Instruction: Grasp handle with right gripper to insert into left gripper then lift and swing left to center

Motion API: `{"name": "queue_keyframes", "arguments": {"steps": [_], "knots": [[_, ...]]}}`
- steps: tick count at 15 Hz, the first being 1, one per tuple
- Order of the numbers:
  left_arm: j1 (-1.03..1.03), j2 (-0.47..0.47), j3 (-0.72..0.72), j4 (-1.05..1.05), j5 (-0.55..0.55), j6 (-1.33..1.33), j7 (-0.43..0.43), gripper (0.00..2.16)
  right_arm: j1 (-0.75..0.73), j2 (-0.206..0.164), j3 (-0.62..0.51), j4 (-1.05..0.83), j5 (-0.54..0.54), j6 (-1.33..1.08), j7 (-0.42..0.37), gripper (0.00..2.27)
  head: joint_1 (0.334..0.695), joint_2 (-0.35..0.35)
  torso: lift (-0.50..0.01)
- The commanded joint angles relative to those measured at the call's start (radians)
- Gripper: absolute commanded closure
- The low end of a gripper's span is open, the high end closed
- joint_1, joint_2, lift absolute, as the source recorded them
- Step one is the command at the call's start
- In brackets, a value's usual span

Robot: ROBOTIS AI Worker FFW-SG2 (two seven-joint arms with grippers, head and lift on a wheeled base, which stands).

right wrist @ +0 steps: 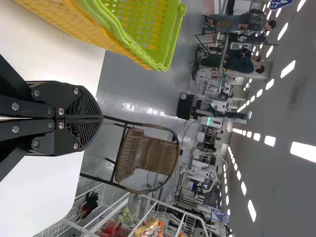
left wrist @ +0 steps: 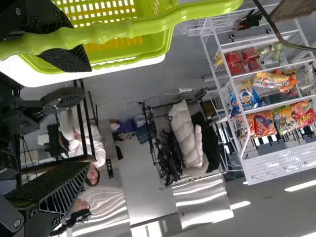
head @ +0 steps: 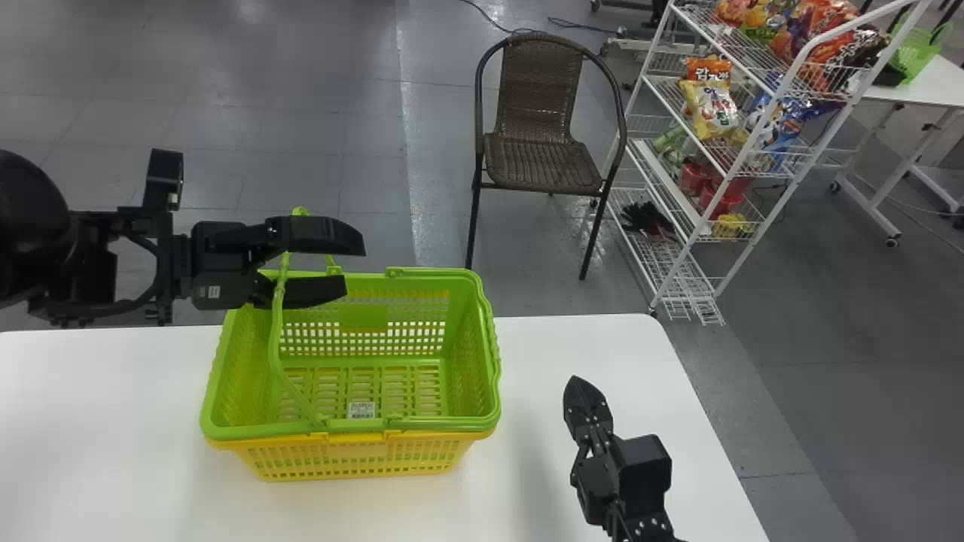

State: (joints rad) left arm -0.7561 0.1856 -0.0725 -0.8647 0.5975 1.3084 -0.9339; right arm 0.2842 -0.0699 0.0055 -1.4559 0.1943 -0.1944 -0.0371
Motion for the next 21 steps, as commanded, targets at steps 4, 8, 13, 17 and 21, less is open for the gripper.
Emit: {"name": "queue_keyframes", "arguments": {"steps": [4, 8, 13, 17, 21], "knots": [[0.006, 0.006, 0.007, -0.001, 0.007, 0.001, -0.006, 0.15, -0.069, -0.01, 0.054, 0.035, 0.05, 0.065, -0.003, 2.04, 0.695, -0.174, 0.0], [0.018, 0.006, 0.01, -0.001, 0.011, 0.001, -0.008, 0.15, -0.129, -0.01, 0.105, 0.098, 0.074, 0.08, -0.004, 2.04, 0.695, -0.151, 0.0], [0.03, 0.006, 0.013, -0.002, 0.019, 0.001, -0.009, 0.15, -0.188, -0.01, 0.142, 0.177, 0.097, 0.08, -0.015, 2.04, 0.695, -0.12, 0.0], [0.034, 0.008, 0.016, -0.005, 0.022, 0.001, -0.009, 0.15, -0.212, -0.01, 0.154, 0.2, 0.097, 0.083, -0.015, 2.04, 0.695, -0.111, 0.0], [0.035, 0.006, 0.019, -0.005, 0.021, 0.001, -0.009, 0.15, -0.217, -0.008, 0.166, 0.198, 0.094, 0.083, -0.015, 2.04, 0.695, -0.106, 0.0]]}}
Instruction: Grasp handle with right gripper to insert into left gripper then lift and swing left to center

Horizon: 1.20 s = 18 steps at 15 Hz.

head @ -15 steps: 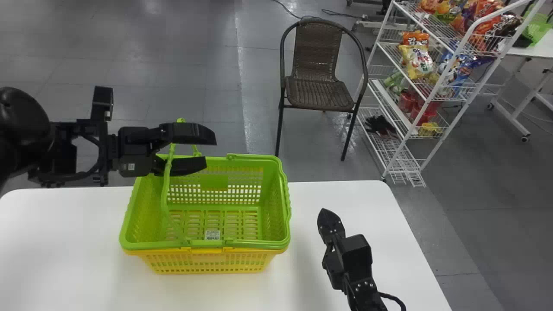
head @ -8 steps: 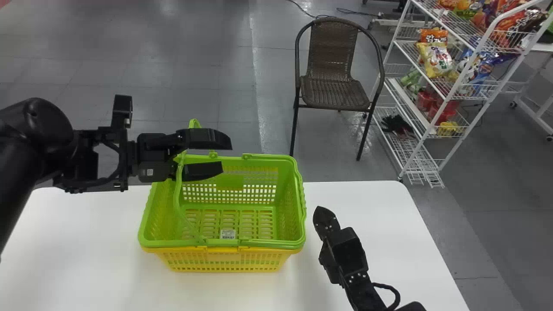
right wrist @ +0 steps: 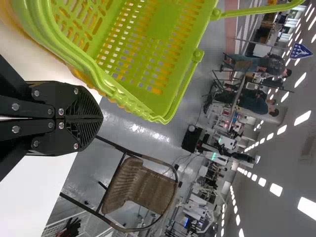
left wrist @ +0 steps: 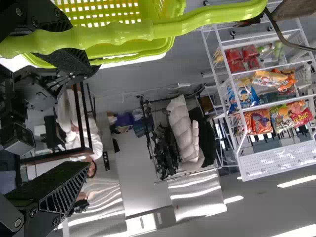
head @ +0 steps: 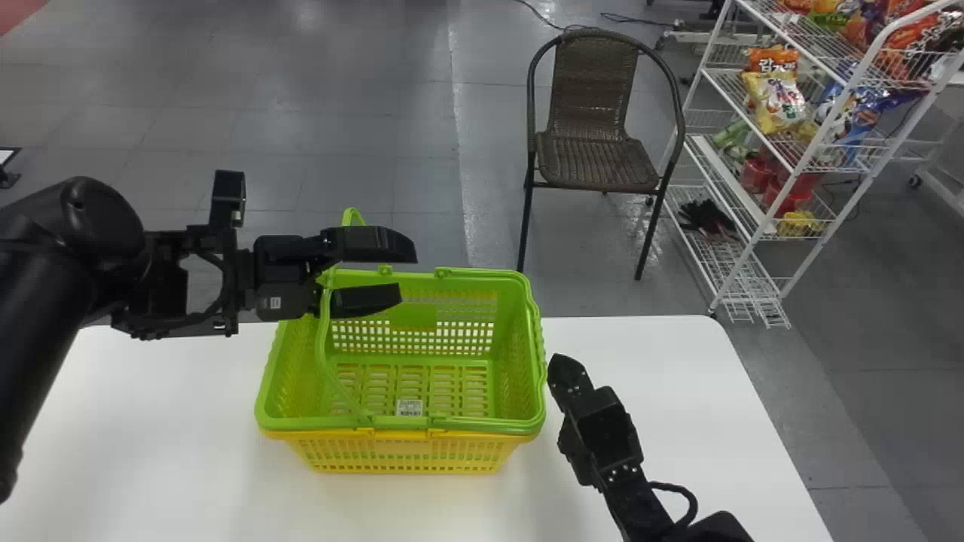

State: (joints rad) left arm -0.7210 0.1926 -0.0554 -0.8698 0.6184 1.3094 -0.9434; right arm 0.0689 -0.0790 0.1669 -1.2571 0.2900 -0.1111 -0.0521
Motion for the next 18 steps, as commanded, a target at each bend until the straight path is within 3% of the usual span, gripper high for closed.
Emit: {"name": "queue_keyframes", "arguments": {"steps": [1, 18], "knots": [[0.0, -0.001, 0.005, 0.0, 0.0, 0.0, 0.0, 0.15, -0.001, 0.001, 0.006, -0.001, -0.002, 0.0, 0.0, 2.04, 0.695, -0.104, 0.0], [0.011, -0.002, 0.011, -0.001, 0.001, 0.003, 0.003, 0.15, 0.06, 0.002, 0.057, -0.197, -0.034, 0.083, 0.0, 2.04, 0.695, -0.078, 0.0]]}}
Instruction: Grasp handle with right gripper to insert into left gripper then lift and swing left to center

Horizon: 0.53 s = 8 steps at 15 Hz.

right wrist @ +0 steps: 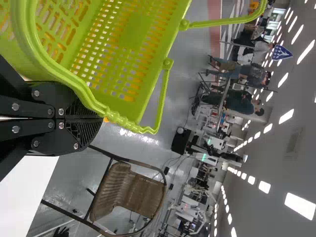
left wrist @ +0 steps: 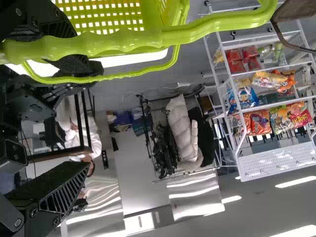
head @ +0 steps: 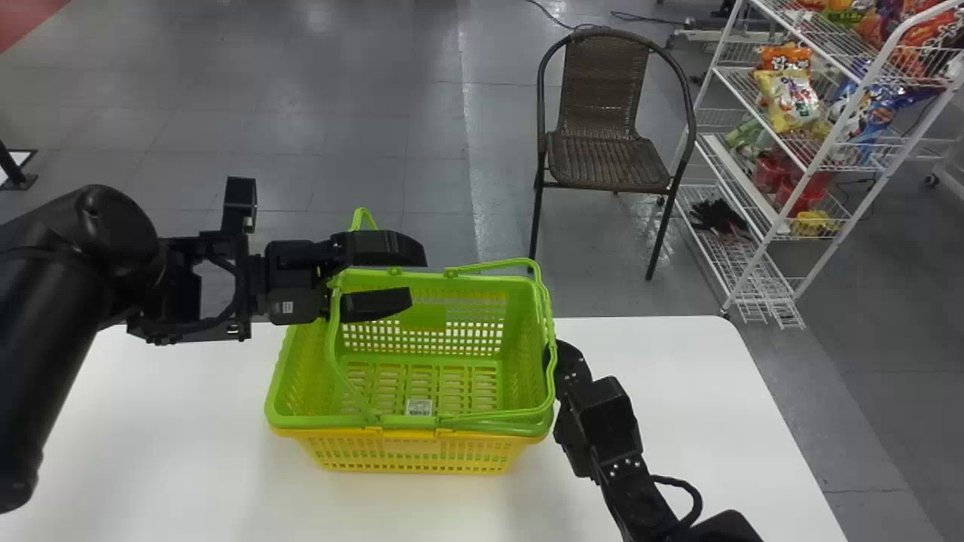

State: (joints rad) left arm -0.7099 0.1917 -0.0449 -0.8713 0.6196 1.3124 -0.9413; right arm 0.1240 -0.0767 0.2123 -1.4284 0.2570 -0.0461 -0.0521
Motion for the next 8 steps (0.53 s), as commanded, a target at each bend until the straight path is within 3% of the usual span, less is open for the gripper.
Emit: {"name": "queue_keyframes", "arguments": {"steps": [1, 8], "knots": [[0.0, -0.001, 0.0, 0.0, -0.001, 0.0, 0.001, 0.15, 0.006, 0.0, 0.018, -0.037, -0.001, 0.027, 0.0, 2.04, 0.695, -0.074, 0.0], [0.0, -0.006, -0.009, 0.0, -0.003, 0.0, 0.007, 0.15, -0.003, 0.011, 0.068, -0.099, -0.001, 0.091, 0.0, 2.04, 0.695, -0.048, 0.0]]}}
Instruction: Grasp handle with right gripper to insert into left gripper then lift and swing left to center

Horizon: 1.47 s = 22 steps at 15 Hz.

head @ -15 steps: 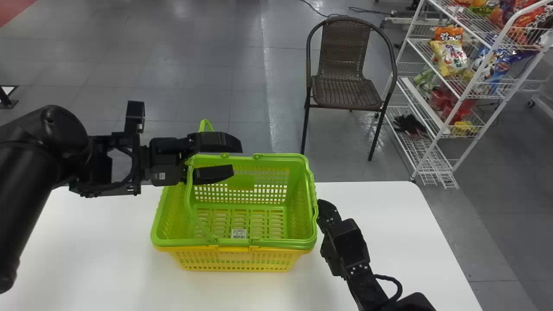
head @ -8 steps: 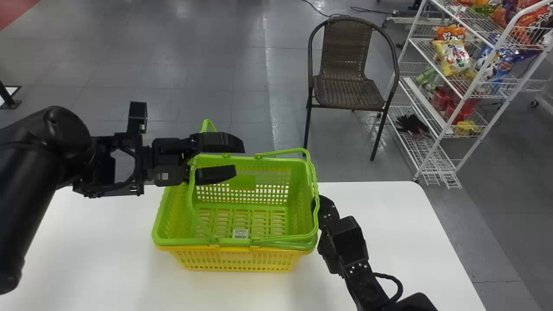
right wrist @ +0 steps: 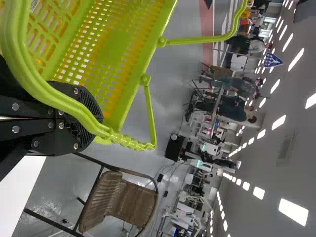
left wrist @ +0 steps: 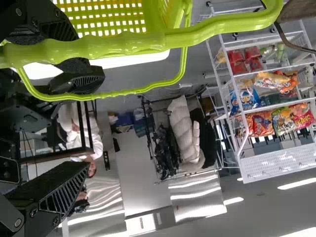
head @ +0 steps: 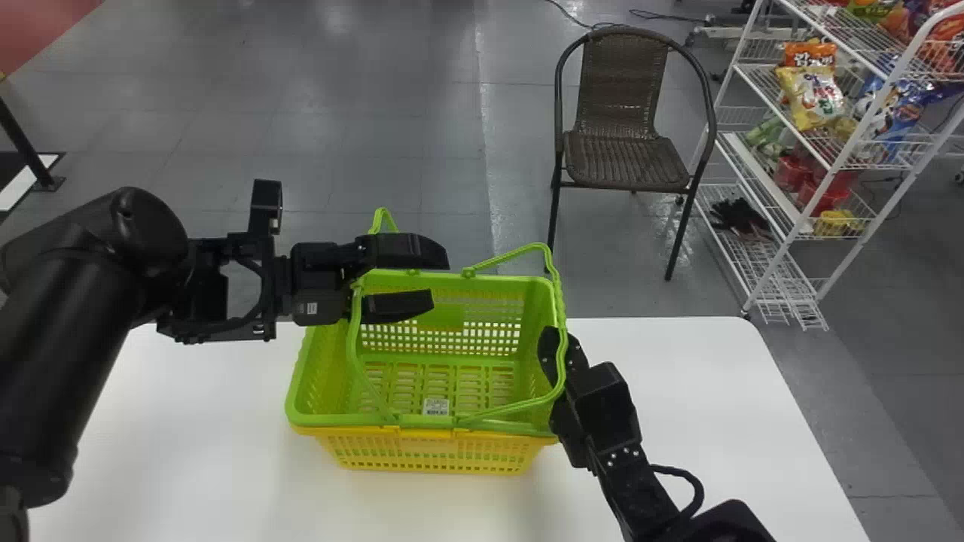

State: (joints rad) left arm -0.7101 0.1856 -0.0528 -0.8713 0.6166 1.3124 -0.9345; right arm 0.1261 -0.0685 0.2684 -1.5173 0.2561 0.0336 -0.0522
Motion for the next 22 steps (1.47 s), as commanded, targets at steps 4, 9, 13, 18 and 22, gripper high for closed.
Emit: {"name": "queue_keyframes", "arguments": {"steps": [4, 9, 13, 18, 22], "knots": [[-0.002, -0.003, -0.002, 0.0, -0.003, -0.003, 0.008, 0.15, -0.02, 0.009, 0.038, -0.017, 0.002, 0.045, -0.002, 2.04, 0.695, -0.033, 0.0], [-0.009, -0.005, -0.002, 0.0, -0.005, -0.012, 0.023, 0.15, -0.031, 0.013, 0.066, -0.017, 0.005, 0.058, -0.002, 2.04, 0.695, -0.015, 0.0], [-0.026, -0.011, -0.009, 0.0, -0.014, -0.012, 0.028, 0.15, -0.045, 0.024, 0.087, -0.017, 0.017, 0.067, -0.003, 2.04, 0.695, -0.003, 0.0], [-0.037, -0.023, -0.028, 0.002, -0.044, -0.055, 0.028, 0.15, -0.059, 0.029, 0.104, 0.002, 0.018, 0.067, -0.005, 2.04, 0.695, 0.008, 0.0], [-0.048, -0.031, -0.033, 0.002, -0.06, -0.064, 0.029, 0.15, -0.071, 0.035, 0.114, 0.019, 0.02, 0.07, -0.005, 2.04, 0.695, 0.011, 0.0]]}}
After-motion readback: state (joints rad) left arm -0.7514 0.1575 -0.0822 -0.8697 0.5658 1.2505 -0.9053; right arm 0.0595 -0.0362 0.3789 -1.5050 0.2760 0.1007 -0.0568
